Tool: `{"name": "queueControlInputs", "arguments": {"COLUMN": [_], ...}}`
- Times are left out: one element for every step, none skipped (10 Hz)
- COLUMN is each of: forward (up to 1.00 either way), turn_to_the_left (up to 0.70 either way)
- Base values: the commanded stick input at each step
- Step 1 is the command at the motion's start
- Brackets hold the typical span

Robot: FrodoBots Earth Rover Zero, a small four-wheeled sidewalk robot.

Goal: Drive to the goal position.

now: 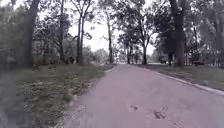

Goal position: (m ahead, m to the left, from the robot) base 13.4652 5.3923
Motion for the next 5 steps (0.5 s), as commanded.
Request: {"name": "queueControlInputs", "arguments": {"forward": [0.70,0.70,0.70,0.70,0.70], "turn_to_the_left": [-0.14,-0.14,-0.14,-0.14,-0.14]}}
